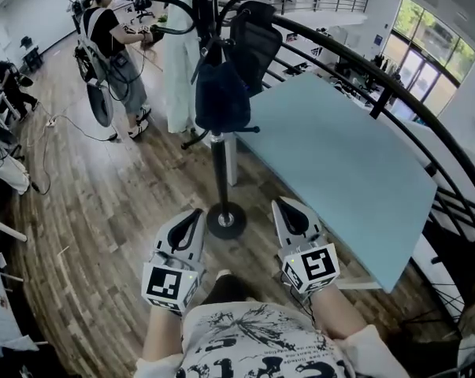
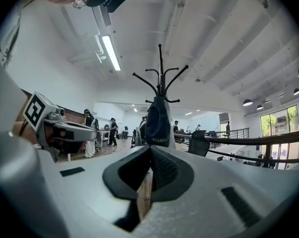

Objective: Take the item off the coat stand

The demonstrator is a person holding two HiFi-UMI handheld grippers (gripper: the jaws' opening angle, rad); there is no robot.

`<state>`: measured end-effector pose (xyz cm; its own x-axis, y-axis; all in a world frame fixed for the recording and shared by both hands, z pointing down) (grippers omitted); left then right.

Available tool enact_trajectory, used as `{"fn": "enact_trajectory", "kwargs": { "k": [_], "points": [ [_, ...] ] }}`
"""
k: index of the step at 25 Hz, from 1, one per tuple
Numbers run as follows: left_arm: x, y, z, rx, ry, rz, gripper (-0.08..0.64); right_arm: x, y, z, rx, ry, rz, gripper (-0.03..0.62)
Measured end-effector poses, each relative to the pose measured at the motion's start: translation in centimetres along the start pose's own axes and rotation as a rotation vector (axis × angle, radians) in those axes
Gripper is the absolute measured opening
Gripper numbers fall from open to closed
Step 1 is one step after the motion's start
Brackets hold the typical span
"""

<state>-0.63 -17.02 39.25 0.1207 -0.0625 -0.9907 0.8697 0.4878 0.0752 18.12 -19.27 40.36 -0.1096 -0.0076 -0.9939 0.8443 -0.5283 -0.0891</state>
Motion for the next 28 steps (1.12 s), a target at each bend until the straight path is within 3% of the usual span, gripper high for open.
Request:
{"fn": "enact_trajectory", "kwargs": {
  "k": [11, 20, 28],
  "points": [
    [3.4, -5.3, 6.2, -0.015, 0.045, 0.035, 0.005, 3.2, 2.6, 9.1, 0.042, 0.028, -0.029, -0.005],
    [3.3, -8.6, 8.7, -0.027, 0.052, 0.029, 0.005, 6.1, 4.0, 15.6, 0.054, 0.041, -0.017, 0.21],
    [2.8, -10.1, 9.8, -0.036, 0.036, 0.026, 0.005, 9.7, 4.5, 19.7, 0.073, 0.073, -0.068, 0.242]
  ]
}}
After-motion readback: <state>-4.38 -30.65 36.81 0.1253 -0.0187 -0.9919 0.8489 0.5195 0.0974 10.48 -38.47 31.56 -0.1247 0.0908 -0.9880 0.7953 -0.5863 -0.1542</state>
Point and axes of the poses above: the fingertips, and each gripper's own axes: z forward along the fingers, y to its right, x out of its top, the point moved 4 cm from there along -z, backward along the fingers, and after that the axes turned 5 degrees about -y, right-handed, at the moved point
